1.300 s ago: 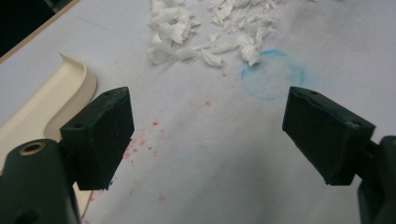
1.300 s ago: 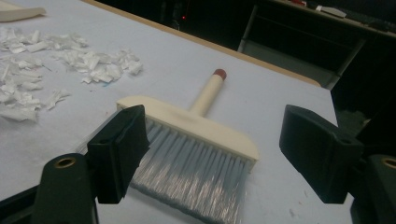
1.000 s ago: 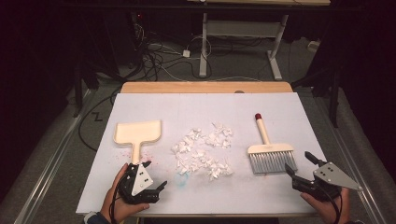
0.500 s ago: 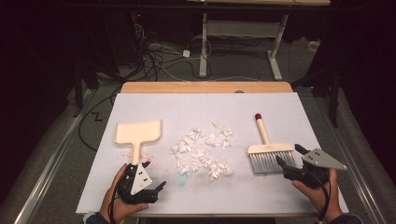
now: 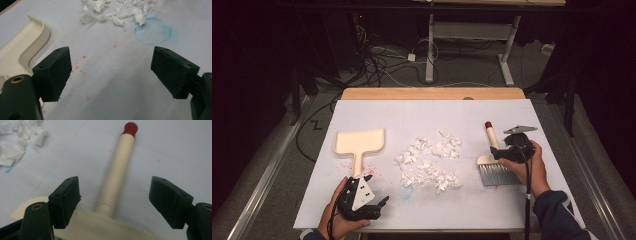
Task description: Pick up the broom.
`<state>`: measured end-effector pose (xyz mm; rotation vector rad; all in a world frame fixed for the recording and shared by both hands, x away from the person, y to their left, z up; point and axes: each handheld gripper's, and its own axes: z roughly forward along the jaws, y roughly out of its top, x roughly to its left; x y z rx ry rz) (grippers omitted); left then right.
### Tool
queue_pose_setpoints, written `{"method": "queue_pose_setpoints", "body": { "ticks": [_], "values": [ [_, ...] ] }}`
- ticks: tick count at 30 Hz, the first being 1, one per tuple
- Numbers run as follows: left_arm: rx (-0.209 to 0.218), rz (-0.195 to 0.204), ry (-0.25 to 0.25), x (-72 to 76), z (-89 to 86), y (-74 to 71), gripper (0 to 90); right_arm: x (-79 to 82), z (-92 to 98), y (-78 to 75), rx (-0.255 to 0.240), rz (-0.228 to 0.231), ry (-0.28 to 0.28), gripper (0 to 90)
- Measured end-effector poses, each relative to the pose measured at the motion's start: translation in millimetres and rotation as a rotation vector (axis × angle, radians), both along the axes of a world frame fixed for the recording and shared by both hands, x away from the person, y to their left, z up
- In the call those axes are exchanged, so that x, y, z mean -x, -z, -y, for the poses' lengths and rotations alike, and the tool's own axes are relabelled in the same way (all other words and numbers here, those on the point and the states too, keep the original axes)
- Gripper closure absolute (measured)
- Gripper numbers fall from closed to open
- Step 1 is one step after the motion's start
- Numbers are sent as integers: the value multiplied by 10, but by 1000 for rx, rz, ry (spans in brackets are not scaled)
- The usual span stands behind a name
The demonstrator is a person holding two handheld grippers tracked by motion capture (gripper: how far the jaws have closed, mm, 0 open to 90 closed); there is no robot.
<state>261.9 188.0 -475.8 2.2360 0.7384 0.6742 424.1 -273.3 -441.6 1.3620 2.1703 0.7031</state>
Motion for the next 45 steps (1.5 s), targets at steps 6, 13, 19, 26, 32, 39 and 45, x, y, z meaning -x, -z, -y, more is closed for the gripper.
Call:
{"method": "queue_pose_setpoints", "body": {
  "ticks": [6,13,19,26,32,39,45],
  "values": [
    [-5,-4,1,18,-8,5,159,-301,-44,164,-21,-127,20,420],
    [-8,-8,7,8,1,0,159,-381,-78,122,-16,-160,41,666],
    [-3,0,0,37,14,-21,159,-376,-85,133,-19,-143,21,714],
    [-9,-9,1,53,40,-9,159,-305,-67,149,-33,-102,22,715],
    [-4,-19,-14,62,9,1,161,-105,-24,-39,-69,8,-3,717],
    [-8,-12,-10,61,40,-11,164,209,73,-311,-115,164,-10,718],
    [56,10,-16,64,95,-111,174,406,163,-539,-164,263,-2,718]
  ]
}}
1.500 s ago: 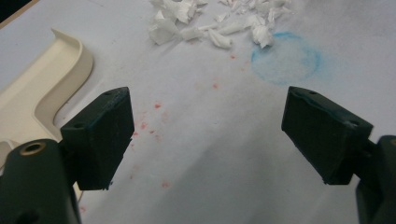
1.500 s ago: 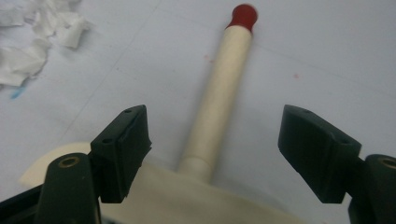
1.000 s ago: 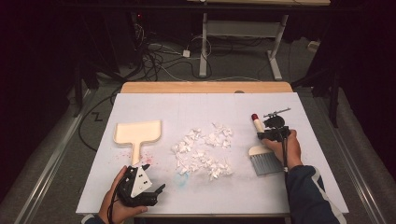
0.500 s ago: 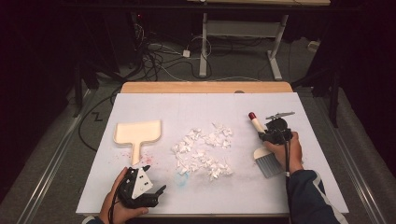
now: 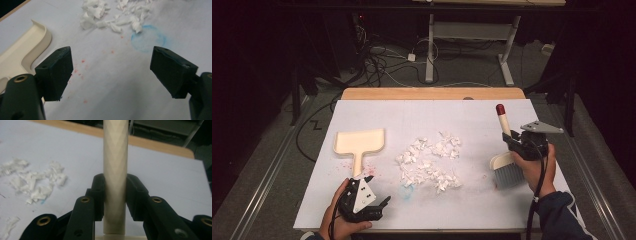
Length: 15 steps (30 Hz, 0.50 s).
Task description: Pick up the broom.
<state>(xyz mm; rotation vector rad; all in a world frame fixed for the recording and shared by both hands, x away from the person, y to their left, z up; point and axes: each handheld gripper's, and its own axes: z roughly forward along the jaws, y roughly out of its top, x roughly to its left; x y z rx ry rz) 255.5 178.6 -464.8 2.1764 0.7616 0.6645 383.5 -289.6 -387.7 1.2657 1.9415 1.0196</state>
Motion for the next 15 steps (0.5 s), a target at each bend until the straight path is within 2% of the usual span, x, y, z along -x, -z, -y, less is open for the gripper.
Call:
{"method": "queue_pose_setpoints", "body": {
  "ticks": [1,2,3,4,5,6,8,9,10,11,12,14,15],
  "values": [
    [0,0,0,0,0,0,175,33,-7,-45,-6,19,-2,718],
    [50,-1,21,2,66,-65,179,65,-19,-89,-13,35,-9,718],
    [60,0,26,-2,106,-89,181,96,-36,-128,-26,51,-14,718],
    [69,4,45,-4,179,-132,181,116,-56,-156,-31,60,-20,718],
    [69,4,45,-4,179,-132,181,144,-96,-195,-25,74,-35,718],
    [73,20,77,-4,316,-200,181,166,-123,-213,-27,87,-38,718],
    [86,38,116,-6,468,-273,182,219,-221,-250,-16,97,-70,718],
    [86,38,116,-6,468,-273,182,244,-263,-258,-23,106,-78,718],
    [127,45,159,-23,627,-361,182,261,-306,-268,-18,109,-96,718],
    [127,45,159,-23,627,-361,182,282,-352,-278,-18,108,-109,718],
    [188,38,204,-67,808,-456,182,307,-394,-288,-21,119,-116,718],
    [245,23,243,-129,1008,-544,182,343,-484,-305,-7,124,-152,718],
    [245,23,243,-129,1008,-544,182,343,-484,-305,-7,124,-152,718]
  ]
}}
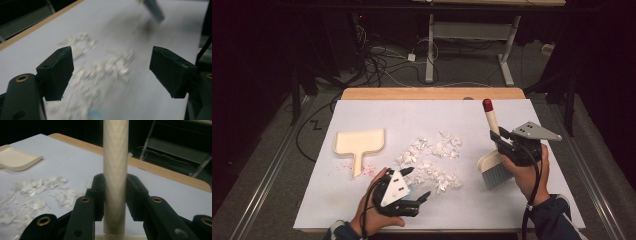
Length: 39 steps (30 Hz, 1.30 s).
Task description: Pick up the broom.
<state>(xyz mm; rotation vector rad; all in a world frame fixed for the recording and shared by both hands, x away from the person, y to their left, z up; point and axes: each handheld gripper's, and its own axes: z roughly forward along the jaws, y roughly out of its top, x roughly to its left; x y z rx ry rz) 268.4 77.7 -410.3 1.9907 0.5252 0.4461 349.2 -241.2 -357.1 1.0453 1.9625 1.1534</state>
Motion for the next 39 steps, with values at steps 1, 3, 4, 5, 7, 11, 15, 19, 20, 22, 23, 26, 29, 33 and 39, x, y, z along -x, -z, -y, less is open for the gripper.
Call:
{"method": "queue_pose_setpoints", "body": {
  "ticks": [1,3,4,5,7,11,15,19,20,22,23,26,29,33,39],
  "values": [
    [42,-10,35,-53,194,-66,183,42,-83,-2,-12,12,-21,718],
    [82,-32,60,-97,345,-101,194,75,-170,3,-5,13,-45,718],
    [82,-32,60,-97,345,-101,194,93,-200,6,-13,14,-51,718],
    [130,-68,80,-153,504,-115,196,109,-253,10,-6,9,-72,717],
    [155,-86,85,-189,605,-108,205,154,-329,24,-10,16,-91,717],
    [189,-131,30,-285,736,-26,285,250,-473,55,2,20,-141,717],
    [170,-183,7,-349,786,105,348,336,-552,35,8,45,-175,717],
    [165,-194,24,-368,771,152,455,407,-580,10,5,62,-187,716],
    [167,-194,29,-369,752,151,499,420,-578,7,-2,74,-185,716],
    [176,-188,34,-366,703,140,575,444,-572,-1,-14,84,-186,714],
    [171,-184,31,-364,676,129,586,458,-565,-4,-27,92,-184,713],
    [161,-185,40,-363,591,87,619,485,-549,-20,-45,105,-205,704],
    [132,-168,56,-360,484,35,639,484,-501,-49,-64,97,-256,679],
    [87,-153,92,-359,322,-31,646,524,-392,-78,-82,155,-322,617],
    [17,-121,171,-301,208,-110,646,537,-202,-111,-66,152,-463,487]
  ]
}}
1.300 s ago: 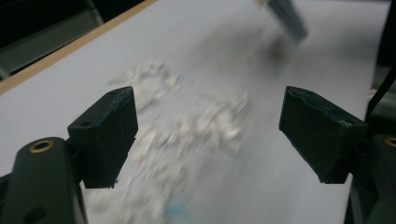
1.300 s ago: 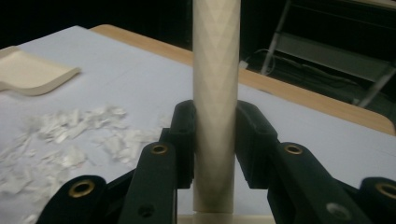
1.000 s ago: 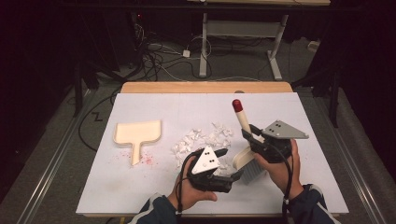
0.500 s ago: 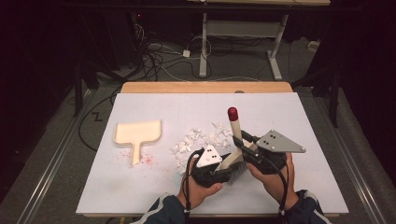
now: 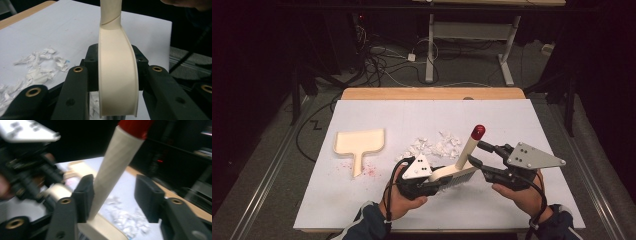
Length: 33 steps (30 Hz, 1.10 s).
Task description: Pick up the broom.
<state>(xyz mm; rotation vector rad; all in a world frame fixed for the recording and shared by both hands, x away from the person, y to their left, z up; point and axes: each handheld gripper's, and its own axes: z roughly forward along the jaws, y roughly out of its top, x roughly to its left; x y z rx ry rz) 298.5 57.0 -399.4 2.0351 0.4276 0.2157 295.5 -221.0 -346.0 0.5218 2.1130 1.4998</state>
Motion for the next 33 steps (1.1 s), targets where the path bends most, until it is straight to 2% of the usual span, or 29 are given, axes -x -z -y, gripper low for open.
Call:
{"method": "queue_pose_setpoints", "body": {
  "ticks": [4,6,9,12,14,16,20,21,23,24,25,28,31,33],
  "values": [
    [-7,14,53,70,-56,-44,646,5,75,67,105,-21,-127,417],
    [-14,16,78,103,-70,-57,645,-3,89,120,136,-54,-179,393],
    [-21,16,123,154,-74,-61,645,17,58,210,189,-69,-265,379],
    [-20,10,182,204,-63,-64,645,9,-27,290,220,-103,-347,352],
    [-26,22,216,236,-46,-75,645,7,-98,363,245,-133,-413,353],
    [-15,9,260,240,-44,-77,644,25,-166,436,281,-148,-470,397],
    [35,-16,292,187,-91,-61,643,30,-241,520,265,-152,-513,577],
    [41,-19,293,178,-100,-54,642,12,-246,538,247,-168,-527,600],
    [48,-26,309,148,-116,-38,636,3,-256,559,238,-162,-538,649],
    [50,-18,297,140,-125,-33,620,8,-263,562,241,-160,-553,660],
    [39,-1,269,135,-129,-31,582,17,-277,563,246,-154,-540,667],
    [-15,49,179,116,-163,-31,379,20,-299,565,278,-148,-496,677],
    [-31,100,64,122,-252,-58,240,-5,-267,535,255,-156,-430,678],
    [-47,147,13,140,-326,-82,217,-24,-228,500,244,-149,-382,679]
  ]
}}
